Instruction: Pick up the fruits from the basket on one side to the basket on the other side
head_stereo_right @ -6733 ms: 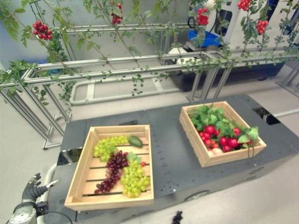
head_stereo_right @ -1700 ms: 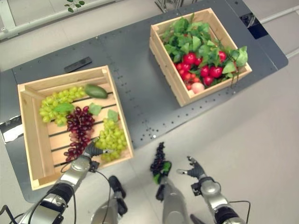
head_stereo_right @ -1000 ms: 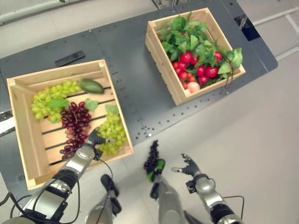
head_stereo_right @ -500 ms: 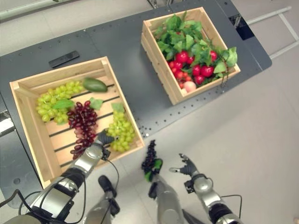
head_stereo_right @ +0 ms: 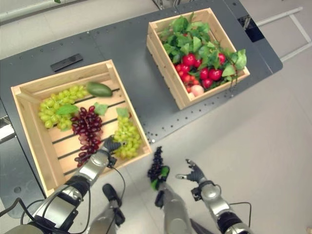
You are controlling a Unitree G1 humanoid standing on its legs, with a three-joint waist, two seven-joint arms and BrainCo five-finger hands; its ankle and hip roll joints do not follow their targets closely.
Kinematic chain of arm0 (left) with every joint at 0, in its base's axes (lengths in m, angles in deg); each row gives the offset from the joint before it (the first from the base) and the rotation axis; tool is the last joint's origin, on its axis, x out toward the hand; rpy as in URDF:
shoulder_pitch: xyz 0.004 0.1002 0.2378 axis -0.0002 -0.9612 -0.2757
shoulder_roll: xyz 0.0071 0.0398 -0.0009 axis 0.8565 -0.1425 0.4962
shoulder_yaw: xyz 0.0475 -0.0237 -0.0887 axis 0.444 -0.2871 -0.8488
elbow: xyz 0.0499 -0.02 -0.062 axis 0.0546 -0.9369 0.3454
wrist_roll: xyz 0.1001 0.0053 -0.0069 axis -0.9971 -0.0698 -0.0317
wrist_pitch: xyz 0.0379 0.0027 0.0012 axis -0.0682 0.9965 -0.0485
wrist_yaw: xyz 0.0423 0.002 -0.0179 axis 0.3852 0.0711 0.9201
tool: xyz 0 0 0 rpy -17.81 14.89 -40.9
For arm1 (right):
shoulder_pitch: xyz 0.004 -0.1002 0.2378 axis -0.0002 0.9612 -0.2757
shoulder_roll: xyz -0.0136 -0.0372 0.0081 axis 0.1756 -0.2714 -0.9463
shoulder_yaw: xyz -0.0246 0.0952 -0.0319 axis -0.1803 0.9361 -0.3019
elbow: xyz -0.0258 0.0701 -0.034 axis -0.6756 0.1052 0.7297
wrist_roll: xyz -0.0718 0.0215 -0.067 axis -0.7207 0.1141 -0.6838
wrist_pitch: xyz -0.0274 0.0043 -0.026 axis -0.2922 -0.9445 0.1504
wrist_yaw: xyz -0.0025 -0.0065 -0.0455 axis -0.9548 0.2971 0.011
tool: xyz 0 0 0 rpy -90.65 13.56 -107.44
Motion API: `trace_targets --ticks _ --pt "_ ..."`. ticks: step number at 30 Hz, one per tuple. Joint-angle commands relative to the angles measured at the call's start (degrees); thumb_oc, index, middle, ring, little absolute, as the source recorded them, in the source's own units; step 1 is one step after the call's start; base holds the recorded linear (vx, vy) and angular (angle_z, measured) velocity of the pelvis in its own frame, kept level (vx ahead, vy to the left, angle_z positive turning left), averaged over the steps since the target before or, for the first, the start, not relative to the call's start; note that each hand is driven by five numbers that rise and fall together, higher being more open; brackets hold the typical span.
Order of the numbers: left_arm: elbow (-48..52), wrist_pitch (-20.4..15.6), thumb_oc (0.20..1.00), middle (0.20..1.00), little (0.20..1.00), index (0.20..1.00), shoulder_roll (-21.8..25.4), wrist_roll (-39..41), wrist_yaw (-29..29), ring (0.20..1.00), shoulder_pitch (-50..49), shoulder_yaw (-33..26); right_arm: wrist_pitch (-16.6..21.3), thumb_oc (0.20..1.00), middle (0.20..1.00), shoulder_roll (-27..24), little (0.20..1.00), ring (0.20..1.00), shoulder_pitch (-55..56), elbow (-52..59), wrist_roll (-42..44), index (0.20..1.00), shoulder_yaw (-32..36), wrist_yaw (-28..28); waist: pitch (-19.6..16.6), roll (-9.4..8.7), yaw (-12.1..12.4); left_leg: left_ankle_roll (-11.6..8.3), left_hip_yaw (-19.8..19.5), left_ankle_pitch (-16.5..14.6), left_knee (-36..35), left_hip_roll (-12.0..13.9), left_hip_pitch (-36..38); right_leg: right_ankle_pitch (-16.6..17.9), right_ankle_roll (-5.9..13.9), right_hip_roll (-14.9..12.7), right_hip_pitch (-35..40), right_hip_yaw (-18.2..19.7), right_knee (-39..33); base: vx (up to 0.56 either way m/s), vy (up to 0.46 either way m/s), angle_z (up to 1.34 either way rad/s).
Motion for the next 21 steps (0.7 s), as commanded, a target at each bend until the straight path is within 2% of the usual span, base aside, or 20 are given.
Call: trace_targets --ticks 1,9,12,16,18,20,21 --pt "-0.04 -2.72 0.2 0.2 0.2 0.2 -6.62 1.44 -2.65 0.2 2.38 2.67 1.16 1.0 1.0 -0.7 1.0 1.0 -2.17 1.54 0.19 1.0 -0.49 0.9 1.34 -0.05 -0.92 0.22 -0.55 -3.09 3.46 0.69 -1.51 -2.27 1.64 1.76 -1.3 -1.45 2.07 0.0 0.0 0.0" --pt "8.56 -4.93 0.2 0.2 0.2 0.2 -3.62 4.2 -3.94 0.2 -1.77 1.36 1.72 1.0 1.0 -1.22 1.0 1.0 -0.77 3.16 0.33 1.0 0.7 0.63 1.34 0.61 -0.03 0.2 -1.09 -3.06 3.37 0.48 -1.45 -2.35 1.65 1.83 -0.85 -1.78 1.88 0.0 0.0 0.0" --pt "14.72 -6.2 0.2 0.2 0.2 0.2 -0.48 5.14 -5.27 0.2 -6.26 0.12 2.07 1.0 1.0 -1.84 1.0 1.0 0.21 2.72 0.15 1.0 2.33 0.35 1.69 1.51 1.06 0.26 -1.71 -3.05 3.26 0.19 -1.43 -2.55 1.66 1.7 -0.46 -2.26 1.86 0.0 0.0 0.0" --pt "20.19 -6.78 0.2 0.2 0.2 0.2 2.05 6.04 -6.38 0.2 -10.27 -1.41 2.3 1.0 1.0 -2.28 1.0 1.0 1.09 3.56 -0.04 1.0 3.24 -0.1 1.82 1.86 1.7 0.29 -2.23 -2.99 3.15 0.02 -1.37 -2.64 1.64 1.66 -0.04 -2.62 1.68 0.0 0.0 0.01" --pt "27.7 -8.21 0.2 0.2 0.2 0.2 5.73 8.09 -8.17 0.2 -15.6 -3.73 2.83 1.0 1.0 -2.99 1.0 1.0 2.39 4.65 -0.11 1.0 4.64 -0.81 2.25 2.5 2.75 0.32 -2.62 -2.94 3.19 -0.18 -1.49 -2.58 1.76 1.45 0.23 -2.95 1.58 0.0 0.0 0.0" --pt "28.17 -8.01 0.2 0.2 0.2 0.2 5.94 8.17 -8.27 0.2 -16.03 -3.88 2.83 1.0 1.0 -2.93 1.0 1.0 2.5 4.68 -0.11 1.0 4.52 -0.84 2.13 2.42 2.67 0.32 -2.63 -2.96 3.21 -0.17 -1.47 -2.57 1.77 1.46 0.27 -2.97 1.56 0.0 0.004 0.02" --pt "31.05 -8.42 0.2 0.2 0.2 0.2 7.58 8.71 -9.21 0.2 -18.15 -4.6 2.98 1.0 1.0 -3.16 1.0 1.0 2.98 4.92 -0.11 1.0 4.88 -1.2 2.22 2.7 3.01 0.33 -2.78 -3.01 3.23 -0.26 -1.46 -2.57 1.79 1.37 0.34 -3.01 1.58 -0.01 0.014 0.07"
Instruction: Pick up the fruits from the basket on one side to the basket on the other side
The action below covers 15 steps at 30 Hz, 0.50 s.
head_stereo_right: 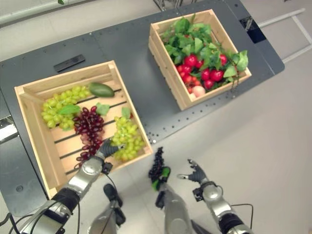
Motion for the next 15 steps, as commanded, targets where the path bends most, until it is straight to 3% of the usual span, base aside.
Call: trace_targets --ticks 1,15 --pt "9.3 -4.62 0.2 0.2 0.2 0.2 1.25 3.8 -3.8 0.2 -3.56 -1.94 2.31 1.0 1.0 -2.41 1.0 1.0 1.32 2.62 -0.2 1.0 1.81 -1.02 0.91 0.74 1.01 0.4 -2.38 -3.11 3.27 -0.5 -2.04 -2.55 1.8 1.27 -0.76 -2.78 2.15 -0.01 0.014 0.07" --pt "27.55 -8.49 0.2 0.2 0.2 0.2 9.58 14.19 -10.1 0.2 -18.78 -8.38 3.86 1.0 1.0 -3.75 1.0 1.0 3.81 3.33 0.12 1.0 2.47 -3.05 0.36 2.23 2.7 0.37 -3.4 -2.73 2.65 -0.99 -1.22 -2.73 1.82 1.23 0.39 -3.32 1.86 0.0 0.003 0.05"
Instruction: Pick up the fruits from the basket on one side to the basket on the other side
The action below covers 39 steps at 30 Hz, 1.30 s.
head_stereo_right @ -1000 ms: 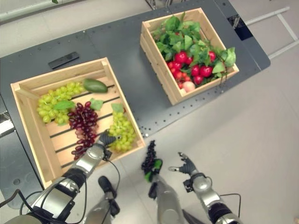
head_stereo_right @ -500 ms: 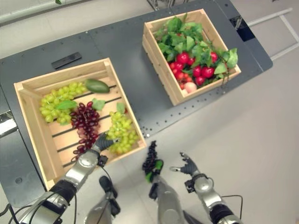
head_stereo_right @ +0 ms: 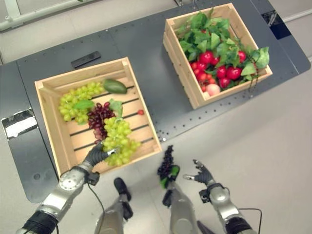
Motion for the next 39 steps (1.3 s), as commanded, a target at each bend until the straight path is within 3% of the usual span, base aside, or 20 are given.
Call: trace_targets --ticks 1,7,14,18,19,24,26,32,39 --pt "7.77 -6.16 0.2 0.2 0.2 0.2 1.5 5.49 -3.2 0.2 -4.78 -2.48 3.05 1.0 1.0 -1.88 1.0 1.0 1.58 1.53 0.23 1.0 1.25 -0.59 -1.53 -0.54 0.52 0.24 -1.73 -2.77 2.25 -1.04 -1.18 -2.74 1.79 1.16 -1.36 -1.54 3.02 0.0 0.0 0.0" --pt "12.74 -8.56 0.2 0.2 0.2 0.2 5.37 8.39 -5.79 0.2 -9.99 -4.07 4.27 1.0 1.0 -2.91 1.0 1.0 2.35 0.18 0.54 1.0 1.0 -0.94 -3.01 0.28 1.59 0.02 -2.46 -2.5 1.53 -1.35 0.28 -3.32 1.8 1.31 0.31 -2.09 2.91 0.01 -0.01 0.1" --pt "14.2 -9.96 0.2 0.2 0.2 0.2 4.81 11.01 -6.82 0.2 -11.15 -5.52 4.89 1.0 1.0 -3.23 1.0 1.0 2.59 -0.84 1.76 1.0 0.58 -2.06 -5.55 0.67 2.62 -0.45 -3.2 -1.5 -0.51 -2.01 3.03 -3.34 2.12 1.89 3.91 -3.08 1.02 0.01 -0.008 0.1" --pt "16.13 -10.46 0.2 0.2 0.2 0.2 4.59 12.64 -8.71 0.2 -11.68 -7.02 5.02 1.0 1.0 -5.2 1.0 1.0 2.58 2.36 4.59 1.0 -0.42 -5.65 -7.06 0.66 3.08 -0.55 -3.59 -1.27 -1.46 -2.42 5.33 -3.27 2.33 2.06 6.55 -3.53 0.16 0.04 0.0 0.1" --pt "17.72 -10.88 0.2 0.2 0.2 0.2 4.67 13.3 -10.09 0.2 -11.8 -8.22 5.16 1.0 1.0 -8.08 1.0 1.0 1.82 5.84 7.49 1.0 -0.86 -9.16 -8.58 0.52 3.46 -0.58 -3.8 -1.22 -2.04 -2.64 6.89 -3.36 2.45 2.16 8.46 -3.76 -0.33 0.05 0.005 0.05" --pt "20.31 -11.44 0.2 0.2 0.2 0.2 4.88 14.89 -12.39 0.2 -12.22 -10.18 4.77 1.0 1.0 -13.31 1.0 1.0 -1.5 9.27 12.86 1.0 -0.55 -13.15 -11.93 0.33 4.27 -0.41 -4.1 -1.51 -2.82 -3.28 9.57 -3.53 2.63 2.41 11.88 -4.36 -1.42 0.05 0.017 0.11" --pt "22.58 -11.81 0.2 0.2 0.2 0.2 5.46 16.07 -13.93 0.2 -12.44 -11.9 3.67 1.0 1.0 -18.19 1.0 1.0 -4.11 13.84 16.84 1.0 -0.86 -17.23 -14.68 0.18 4.97 -0.46 -4.16 -1.67 -3.3 -3.68 11.13 -3.58 2.74 2.67 13.95 -4.45 -2.49 0.04 0.031 0.07" --pt "25.95 -12.56 0.2 0.2 0.2 0.2 6.79 17.0 -16.57 0.2 -13.62 -15.89 1.43 1.0 1.0 -26.27 1.0 1.0 -7.05 23.24 27.38 1.0 -0.09 -24.97 -19.0 0.02 6.33 -0.5 -4.26 -1.71 -4.32 -4.36 13.57 -3.21 3.2 2.72 17.13 -5.08 -4.42 0.02 0.021 0.05" --pt "26.19 -12.68 0.2 0.2 0.2 0.2 5.79 16.26 -17.31 0.2 -12.59 -17.15 0.31 1.0 1.0 -26.51 1.0 1.0 -10.61 29.25 35.66 1.0 1.47 -27.08 -21.77 0.0 7.47 -0.48 -4.89 -1.46 -5.36 -4.92 15.01 -2.84 3.67 2.5 19.02 -5.87 -4.96 0.02 0.015 0.05"
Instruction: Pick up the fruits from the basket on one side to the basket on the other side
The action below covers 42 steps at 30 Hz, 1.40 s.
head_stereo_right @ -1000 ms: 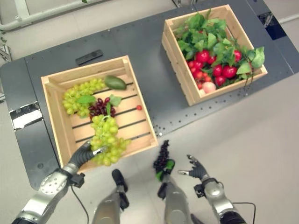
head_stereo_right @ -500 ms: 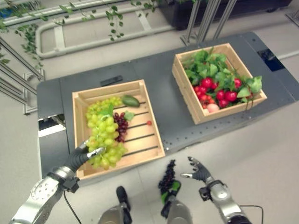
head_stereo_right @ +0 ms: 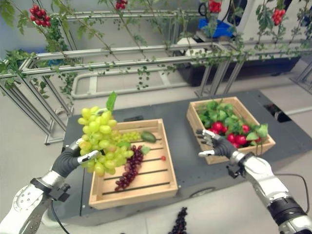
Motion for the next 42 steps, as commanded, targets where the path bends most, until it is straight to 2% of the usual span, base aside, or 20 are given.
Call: trace_targets --ticks 1,10,11,14,15,16,22,31,42 --pt "4.73 -4.53 0.2 0.2 0.2 0.2 0.73 1.58 -0.44 0.2 3.61 -2.6 0.62 1.0 1.0 1.11 1.0 1.0 -6.72 5.96 6.77 1.0 0.06 -2.41 -1.53 -1.57 0.72 0.24 -0.16 -2.65 0.21 -3.2 1.14 -2.69 0.86 1.21 0.48 -0.3 2.4 0.04 0.016 0.17" --pt "4.41 -4.5 0.2 0.2 0.2 0.2 -0.56 0.31 -0.46 0.2 7.3 -1.01 -0.02 1.0 1.0 7.65 1.0 1.0 -17.29 7.68 7.14 1.0 -8.14 -2.87 -2.5 -1.42 1.94 0.78 -0.74 -3.17 0.15 -3.78 2.63 -2.59 0.98 0.63 2.31 -0.63 2.77 0.02 0.017 0.06" --pt "4.29 -4.48 0.2 0.2 0.2 0.2 -0.79 0.5 -0.19 0.2 8.84 0.23 -0.18 1.0 1.0 10.63 1.0 1.0 -20.47 7.58 8.26 1.0 -10.45 -2.48 -2.64 -1.36 2.22 0.92 -0.64 -3.26 0.16 -3.9 2.88 -2.54 0.97 0.48 2.43 -0.71 2.91 0.0 0.0 0.0" --pt "3.9 -4.5 0.2 0.2 0.2 0.2 -1.35 0.25 0.25 0.2 10.74 1.77 -0.68 1.0 1.0 15.33 1.0 1.0 -25.19 7.21 9.69 1.0 -14.12 -2.12 -2.88 -1.29 2.51 1.1 -0.52 -3.36 0.15 -4.07 3.18 -2.51 0.86 0.32 2.54 -0.59 3.1 0.0 0.0 0.0" --pt "3.82 -4.53 0.2 0.2 0.2 0.2 -1.37 0.22 0.28 0.2 10.81 1.71 -0.66 1.0 1.0 15.41 1.0 1.0 -25.41 7.07 9.72 1.0 -14.23 -2.09 -2.8 -1.28 2.45 1.1 -0.5 -3.37 0.15 -4.07 3.19 -2.51 0.87 0.32 2.54 -0.57 3.11 0.0 0.0 0.0" --pt "3.8 -4.55 0.2 0.2 0.2 0.2 -1.33 -0.03 0.67 0.2 12.23 2.64 -0.89 1.0 1.0 18.11 1.0 1.0 -28.12 7.42 10.37 1.0 -16.51 -1.97 -2.99 -1.18 2.57 1.18 -0.42 -3.36 0.16 -4.13 3.31 -2.51 0.8 0.23 2.61 -0.51 3.29 0.0 0.0 0.0" --pt "4.66 -4.65 0.2 0.2 0.2 0.2 -0.81 0.04 0.78 0.2 15.62 5.12 -1.27 1.0 1.0 23.69 1.0 1.0 -35.13 5.67 10.95 1.0 -21.16 -1.63 -3.47 -1.14 2.7 1.37 -0.3 -3.36 0.14 -4.28 3.42 -2.46 0.61 0.12 2.53 -0.45 3.62 0.0 0.0 0.0" --pt "4.54 -4.65 0.2 0.2 0.2 0.2 0.26 -0.34 0.68 0.2 19.35 7.94 -1.57 1.0 1.0 28.23 1.0 1.0 -39.95 5.99 13.44 1.0 -23.64 -2.25 -3.79 -1.04 2.46 1.43 -0.39 -3.4 0.14 -4.27 3.56 -2.48 0.48 0.08 2.59 -0.29 3.9 0.0 0.0 0.0" --pt "4.35 -4.51 0.2 0.2 0.2 0.2 0.54 -1.78 0.07 0.2 20.09 8.62 -2.02 1.0 1.0 28.09 1.0 1.0 -39.6 6.86 12.42 1.0 -24.54 -2.96 -4.15 -0.94 2.05 1.52 -0.46 -3.56 0.12 -4.3 3.86 -2.72 0.35 0.25 2.85 -0.01 3.83 0.0 0.0 0.0"
